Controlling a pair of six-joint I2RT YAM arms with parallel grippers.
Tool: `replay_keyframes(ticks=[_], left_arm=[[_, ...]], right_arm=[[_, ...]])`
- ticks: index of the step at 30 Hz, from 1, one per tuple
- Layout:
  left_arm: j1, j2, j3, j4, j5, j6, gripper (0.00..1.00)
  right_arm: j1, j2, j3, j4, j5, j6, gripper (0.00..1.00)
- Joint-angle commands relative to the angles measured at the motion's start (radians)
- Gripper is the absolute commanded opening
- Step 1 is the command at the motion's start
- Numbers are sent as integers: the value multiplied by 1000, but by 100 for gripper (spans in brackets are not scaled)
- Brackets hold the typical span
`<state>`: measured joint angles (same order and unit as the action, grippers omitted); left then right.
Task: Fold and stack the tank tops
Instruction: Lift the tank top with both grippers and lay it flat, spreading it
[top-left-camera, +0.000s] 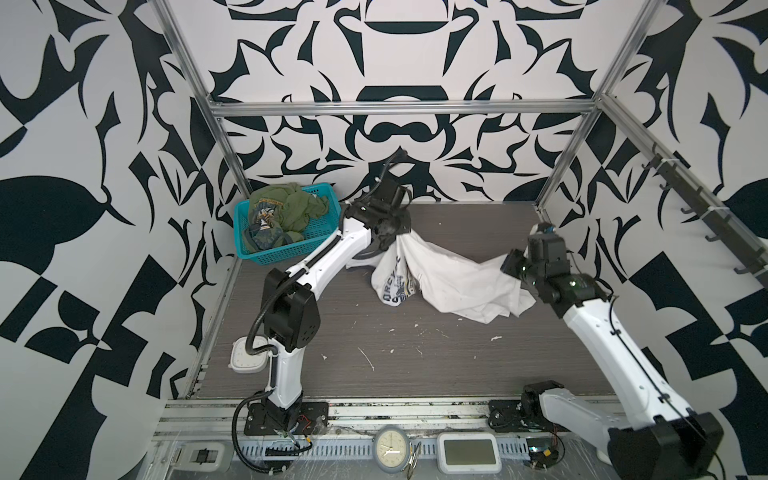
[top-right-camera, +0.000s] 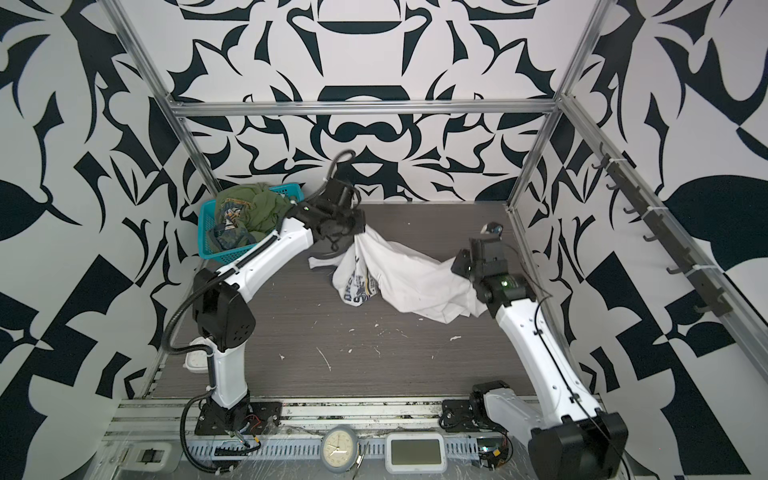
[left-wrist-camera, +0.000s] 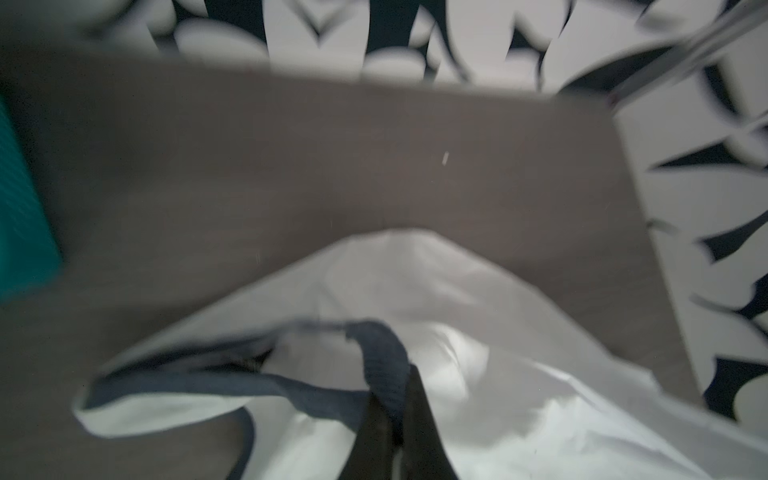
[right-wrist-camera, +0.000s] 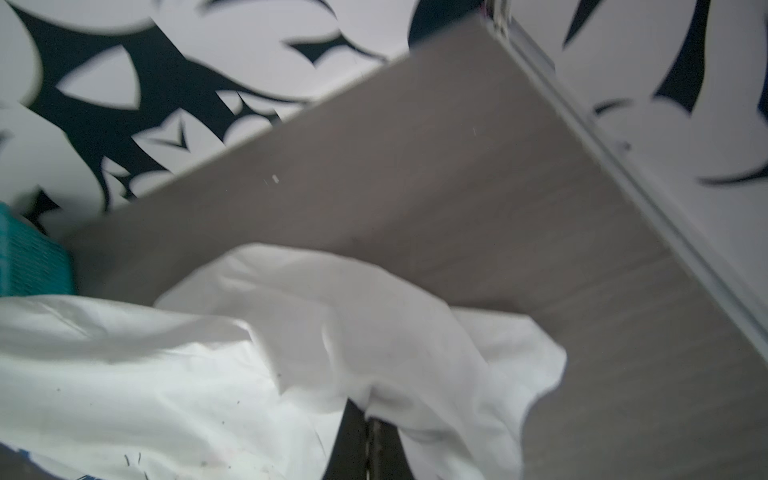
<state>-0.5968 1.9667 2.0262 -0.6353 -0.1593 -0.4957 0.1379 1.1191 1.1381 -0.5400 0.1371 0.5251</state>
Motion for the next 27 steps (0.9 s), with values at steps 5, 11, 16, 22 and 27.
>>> replay_keyframes(ticks=[5,11,16,22,27], left_arm=[[50,-169,175,65,-80,117,0],[11,-500,-438,302,32,89,0],[-42,-568,-794,320,162,-13,25],[-63,-564,-1012,258,146,-78,71],[137,-566,-1007,202,142,-180,79]], right_arm=[[-83,51,418,49,-105,-44,0],[-83,-86,212,63,-119,-48,0],[-84,-203,-166,28,-115,-8,0],[-186,-211,-408,-56,-66,26,0],[-228,-178,-446,13,-147,63,0]])
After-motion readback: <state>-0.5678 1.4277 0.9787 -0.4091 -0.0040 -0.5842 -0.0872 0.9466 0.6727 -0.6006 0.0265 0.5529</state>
